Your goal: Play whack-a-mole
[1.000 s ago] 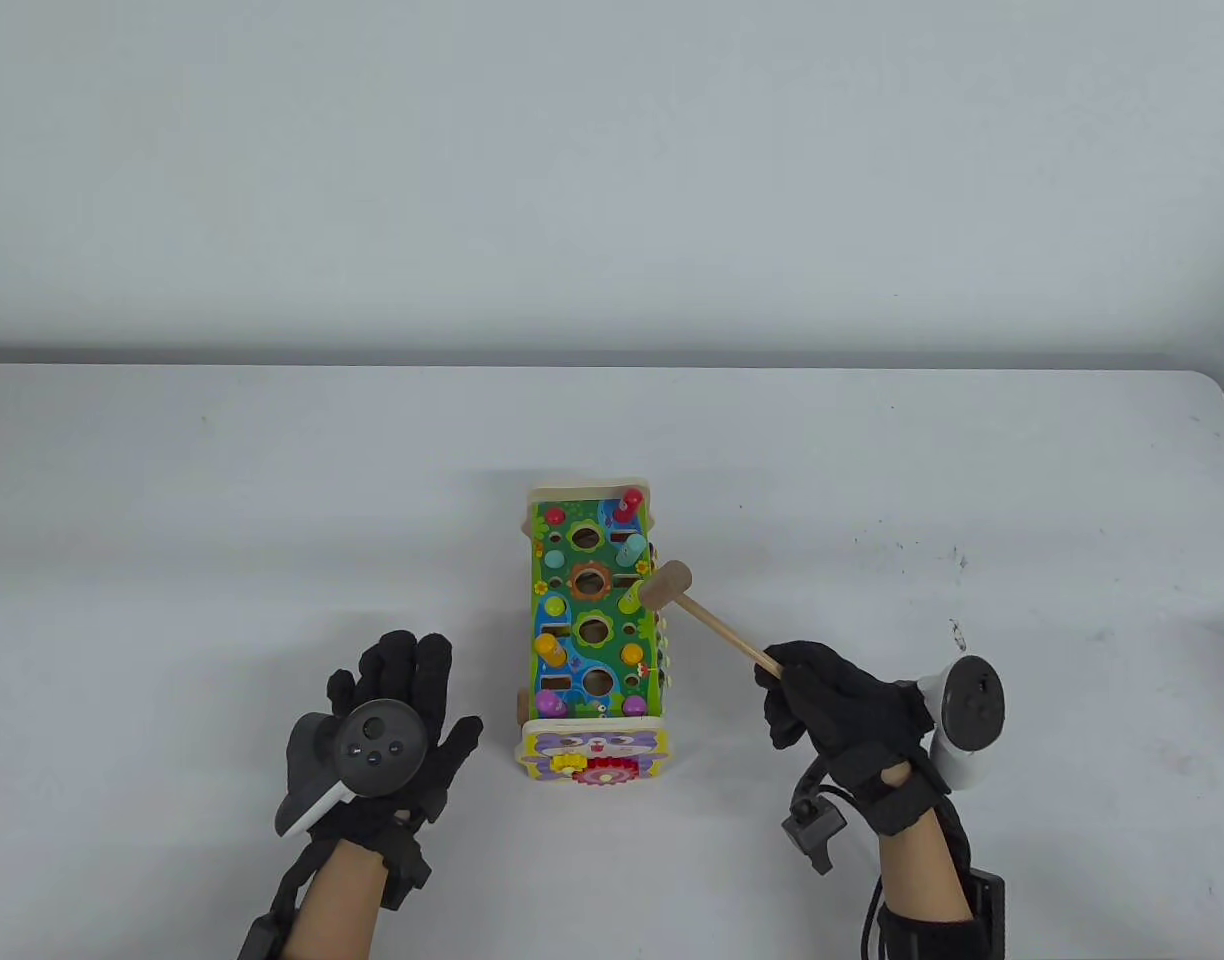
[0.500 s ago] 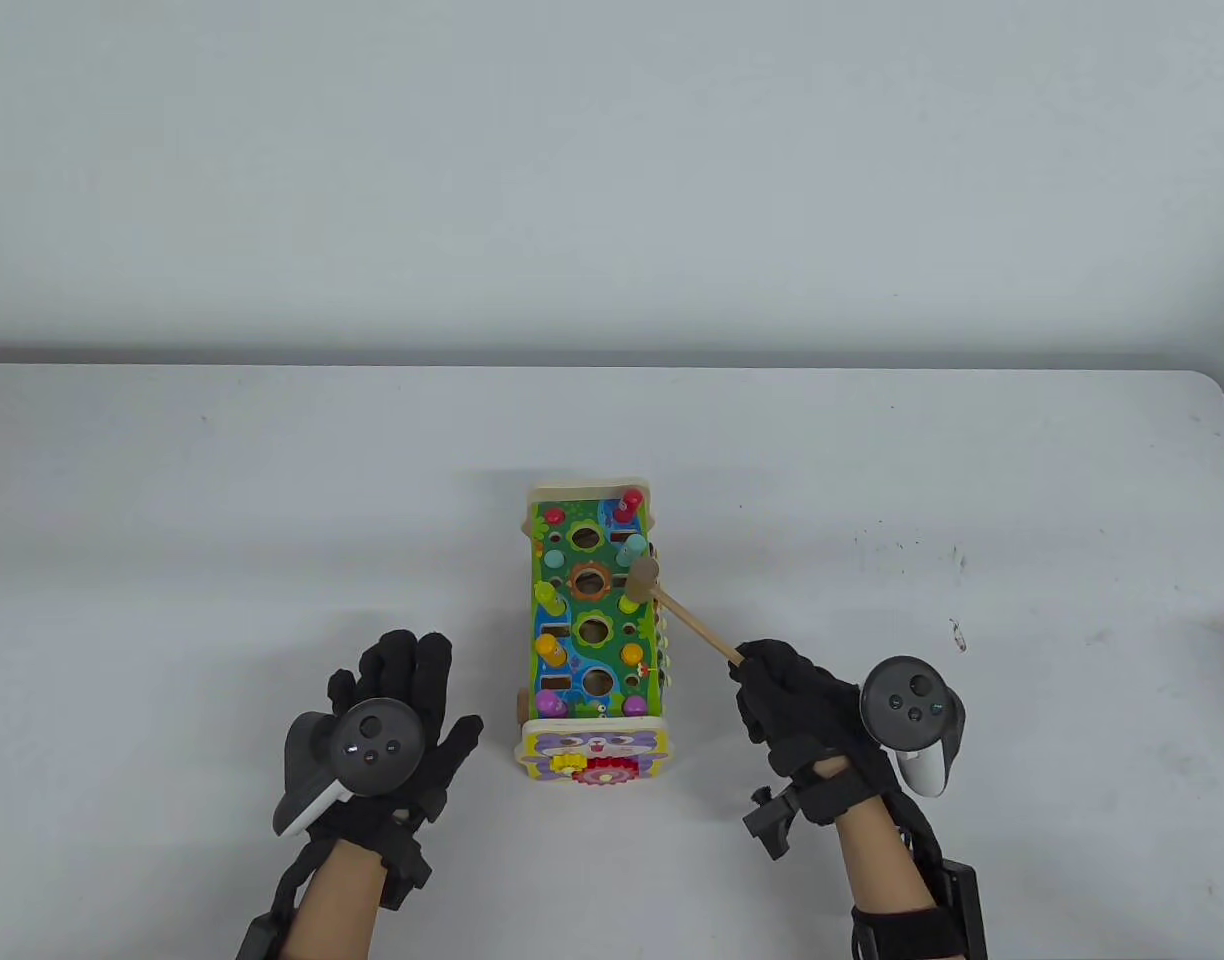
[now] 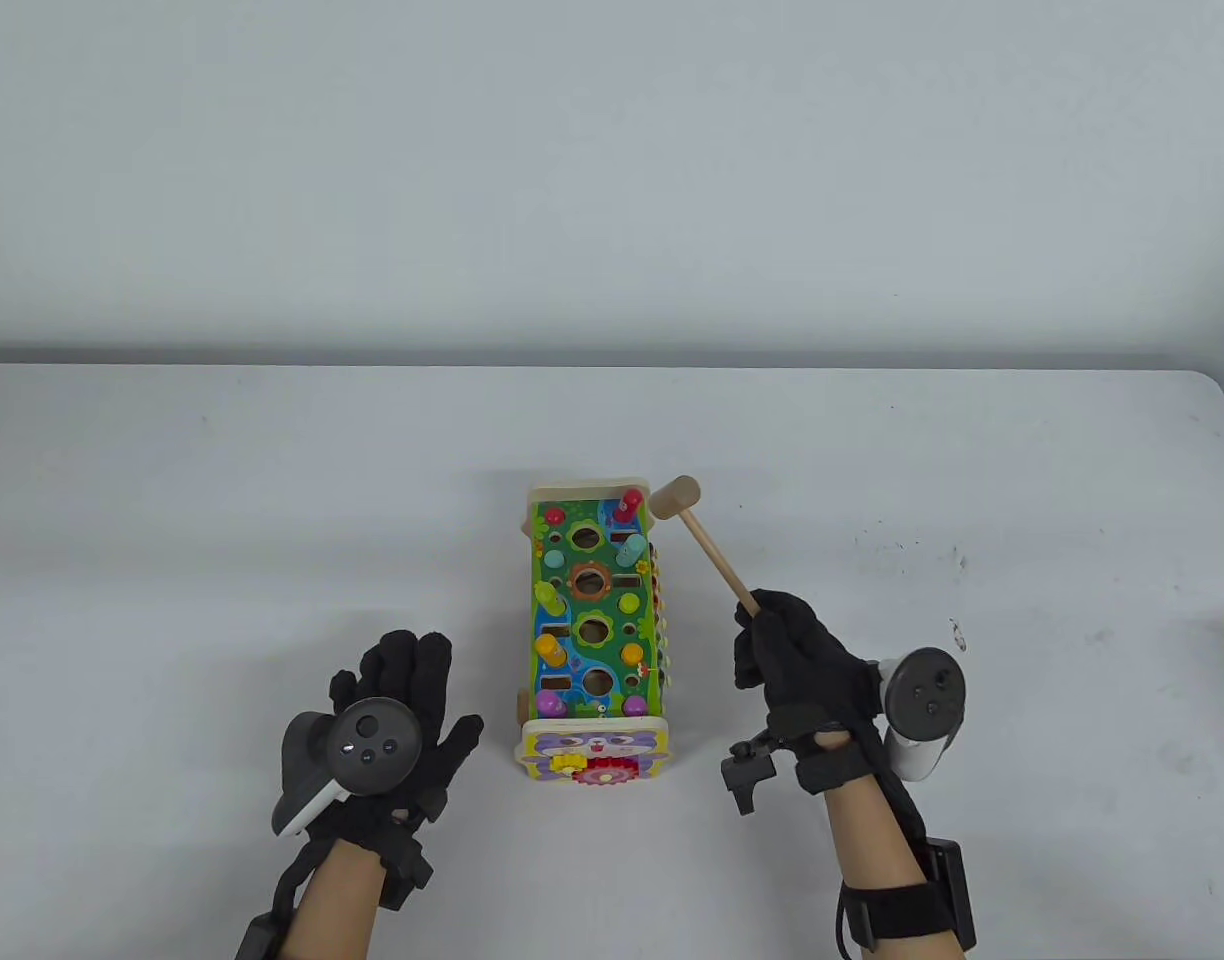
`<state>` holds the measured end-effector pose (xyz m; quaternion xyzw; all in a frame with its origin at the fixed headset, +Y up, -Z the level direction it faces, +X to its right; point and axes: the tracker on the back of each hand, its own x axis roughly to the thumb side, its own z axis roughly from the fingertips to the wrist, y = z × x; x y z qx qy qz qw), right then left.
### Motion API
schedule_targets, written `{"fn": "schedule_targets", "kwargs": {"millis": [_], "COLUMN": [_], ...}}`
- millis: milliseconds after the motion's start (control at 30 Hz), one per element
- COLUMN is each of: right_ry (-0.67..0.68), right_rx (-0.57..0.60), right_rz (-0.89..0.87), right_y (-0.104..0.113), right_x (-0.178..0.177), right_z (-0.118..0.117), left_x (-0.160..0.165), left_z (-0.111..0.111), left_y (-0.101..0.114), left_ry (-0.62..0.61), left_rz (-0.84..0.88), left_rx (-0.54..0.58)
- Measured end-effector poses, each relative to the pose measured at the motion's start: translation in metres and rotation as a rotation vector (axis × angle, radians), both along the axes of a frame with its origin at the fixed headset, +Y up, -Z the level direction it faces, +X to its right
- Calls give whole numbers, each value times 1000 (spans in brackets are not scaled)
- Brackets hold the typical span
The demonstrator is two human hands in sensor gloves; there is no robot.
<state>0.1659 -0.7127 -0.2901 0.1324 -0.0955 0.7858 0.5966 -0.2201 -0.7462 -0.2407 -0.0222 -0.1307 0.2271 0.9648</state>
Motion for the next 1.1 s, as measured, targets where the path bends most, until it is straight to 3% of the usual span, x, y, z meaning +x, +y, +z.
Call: {"fn": "schedule_targets", "kwargs": {"millis": [67, 133, 400, 533, 700, 900, 1100], "right_ry": [-4, 8, -19, -8, -29, -68, -73], "right_rx": [-106, -108, 61, 53, -26, -172, -70], "right_rz": [180, 270, -131, -251, -158, 253, 44], "right_y": [-6, -6, 23, 25, 11, 0, 7], "right_x": [-5, -6, -2, -3, -13, -23, -18], "right_z": [-4, -8, -9, -10, -23, -40, -28], "left_x": [0, 0, -1, -1, -1, 0, 0], "left_z": [0, 0, -1, -1, -1, -1, -2], "left_y": [0, 0, 0, -1, -1, -1, -2], "left_ry": [-1, -3, -2, 1, 0, -10, -15], "left_rz": [1, 6, 29, 36, 38, 44, 52], "left_rx": [0, -2, -10, -11, -16, -22, -26]}}
